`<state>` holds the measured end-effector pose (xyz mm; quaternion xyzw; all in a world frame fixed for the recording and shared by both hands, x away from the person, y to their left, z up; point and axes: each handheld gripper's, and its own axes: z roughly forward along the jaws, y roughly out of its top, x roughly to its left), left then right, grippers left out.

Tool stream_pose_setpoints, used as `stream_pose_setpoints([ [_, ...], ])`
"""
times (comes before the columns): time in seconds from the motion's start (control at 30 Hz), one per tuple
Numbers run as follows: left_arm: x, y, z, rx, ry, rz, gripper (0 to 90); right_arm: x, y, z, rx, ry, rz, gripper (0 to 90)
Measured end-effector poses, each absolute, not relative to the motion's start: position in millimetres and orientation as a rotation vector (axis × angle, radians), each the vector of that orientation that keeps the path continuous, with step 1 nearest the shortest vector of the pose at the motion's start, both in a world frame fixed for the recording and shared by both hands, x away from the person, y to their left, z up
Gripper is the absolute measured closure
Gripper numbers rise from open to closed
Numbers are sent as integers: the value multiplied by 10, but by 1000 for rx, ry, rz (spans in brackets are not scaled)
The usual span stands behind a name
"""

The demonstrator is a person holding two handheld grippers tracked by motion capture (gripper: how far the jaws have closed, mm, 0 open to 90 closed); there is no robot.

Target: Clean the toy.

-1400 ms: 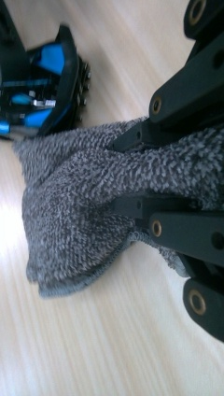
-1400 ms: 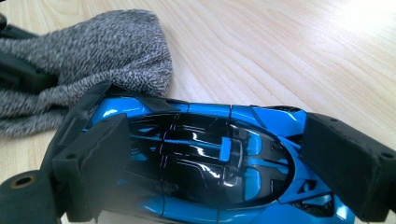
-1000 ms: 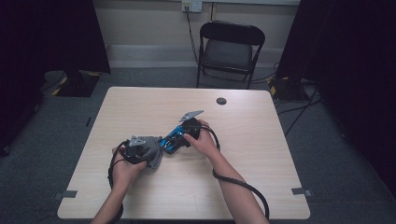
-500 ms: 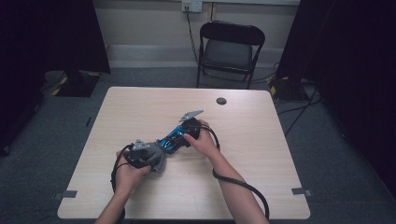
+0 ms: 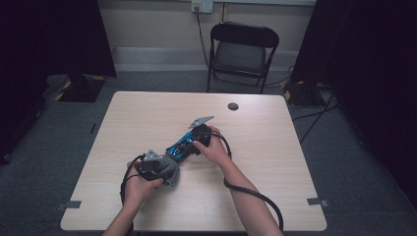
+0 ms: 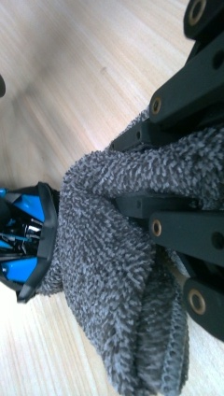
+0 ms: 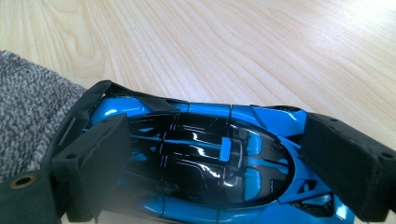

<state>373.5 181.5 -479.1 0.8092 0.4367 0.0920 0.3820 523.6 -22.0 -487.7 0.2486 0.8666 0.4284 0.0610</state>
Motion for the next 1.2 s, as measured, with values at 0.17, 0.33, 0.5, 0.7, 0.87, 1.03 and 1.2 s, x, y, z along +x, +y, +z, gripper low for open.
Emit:
stream_pose_setpoints([
  [0.17, 3704, 1732, -4780, 2096, 1083, 235, 740, 5238, -221, -4878, 751, 2620, 1296, 79],
  [0.33, 3671, 1624, -4768, 2120, 1042, 215, 739, 5238, -221, -4878, 751, 2620, 1296, 79],
  [0.5, 3648, 1514, -4763, 2144, 1001, 222, 737, 5238, -223, -4879, 752, 2618, 1297, 79],
  [0.7, 3634, 1446, -4757, 2152, 964, 194, 738, 5239, -220, -4879, 751, 2619, 1298, 79],
  [0.87, 3623, 1399, -4745, 2161, 941, 194, 735, 5238, -221, -4879, 751, 2619, 1297, 79],
  [1.03, 3599, 1319, -4722, 2163, 895, 162, 734, 5237, -221, -4879, 751, 2619, 1298, 79],
  [1.2, 3587, 1284, -4658, 2171, 838, 151, 732, 5236, -222, -4880, 749, 2619, 1300, 80],
])
